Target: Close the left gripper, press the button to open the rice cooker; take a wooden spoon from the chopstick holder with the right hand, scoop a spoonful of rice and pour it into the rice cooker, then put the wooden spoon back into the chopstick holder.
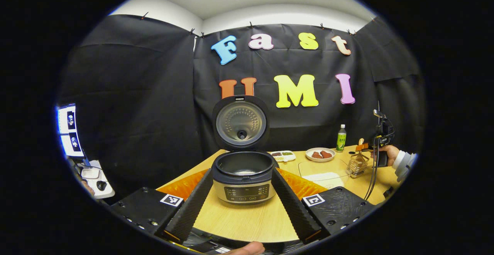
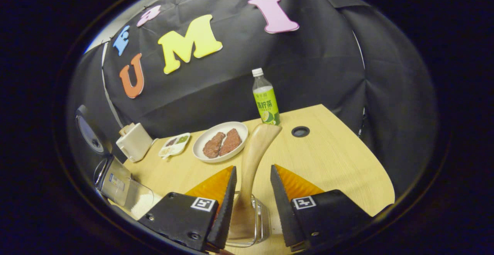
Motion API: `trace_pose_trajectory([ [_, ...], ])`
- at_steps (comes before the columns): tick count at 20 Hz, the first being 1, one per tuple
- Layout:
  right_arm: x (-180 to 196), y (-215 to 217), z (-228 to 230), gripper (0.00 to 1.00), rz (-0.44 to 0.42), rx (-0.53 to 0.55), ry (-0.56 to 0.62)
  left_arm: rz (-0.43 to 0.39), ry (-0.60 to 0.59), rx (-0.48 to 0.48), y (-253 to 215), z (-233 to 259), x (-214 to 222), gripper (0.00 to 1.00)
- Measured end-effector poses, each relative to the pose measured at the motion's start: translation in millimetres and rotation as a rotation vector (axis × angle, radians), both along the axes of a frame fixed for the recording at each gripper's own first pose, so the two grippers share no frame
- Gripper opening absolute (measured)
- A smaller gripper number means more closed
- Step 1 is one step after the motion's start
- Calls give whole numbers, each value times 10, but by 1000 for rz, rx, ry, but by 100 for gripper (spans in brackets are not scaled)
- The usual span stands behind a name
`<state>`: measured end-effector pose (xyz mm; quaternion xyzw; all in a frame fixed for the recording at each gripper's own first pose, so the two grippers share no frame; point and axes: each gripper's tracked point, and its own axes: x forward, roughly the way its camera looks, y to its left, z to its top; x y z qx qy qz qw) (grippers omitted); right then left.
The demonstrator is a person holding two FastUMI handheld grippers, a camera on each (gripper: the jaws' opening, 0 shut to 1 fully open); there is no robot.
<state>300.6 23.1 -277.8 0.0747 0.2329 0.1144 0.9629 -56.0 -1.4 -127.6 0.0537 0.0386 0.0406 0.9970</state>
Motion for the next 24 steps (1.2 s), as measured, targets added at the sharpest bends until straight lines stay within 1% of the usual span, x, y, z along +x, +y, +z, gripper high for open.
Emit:
trace_pose_trajectory([
  [1,26,48,6,55,18,18,9,2,4,16,5,-34,8,97],
  [2,38,107,38,37,35,42,1,-3,7,25,4,-45,14,96],
  [3,72,78,38,36,21,30,1,-16,13,26,-24,-72,13,95],
  [4,72,50,34,40,17,24,-8,-37,22,16,-65,-97,15,95],
  [5,48,84,50,35,23,40,-5,-57,35,-1,-101,-128,16,95],
  [6,-5,131,128,21,30,57,-12,-73,36,-18,-116,-133,4,100],
  [7,-42,158,176,11,37,54,-19,-81,33,-29,-102,-125,-18,95],
  [8,-101,142,248,15,34,48,-47,-82,33,-35,-73,-126,-20,96],
  [10,-186,140,460,12,31,36,-117,-79,29,-38,-14,-142,-91,96],
  [12,-303,114,720,12,13,27,-184,-78,17,-40,17,-106,-157,96],
  [16,-620,185,1266,10,3,-44,-323,-81,-15,-31,42,-58,-320,96],
  [19,-914,408,1556,10,-1,-101,-406,-102,-41,-31,5,-41,-495,96],
  [21,-1111,642,1591,9,15,-120,-420,-119,-57,-28,-17,-30,-604,96],
  [24,-1334,1122,1536,9,66,-108,-422,-138,-72,-28,-42,-50,-677,96],
])
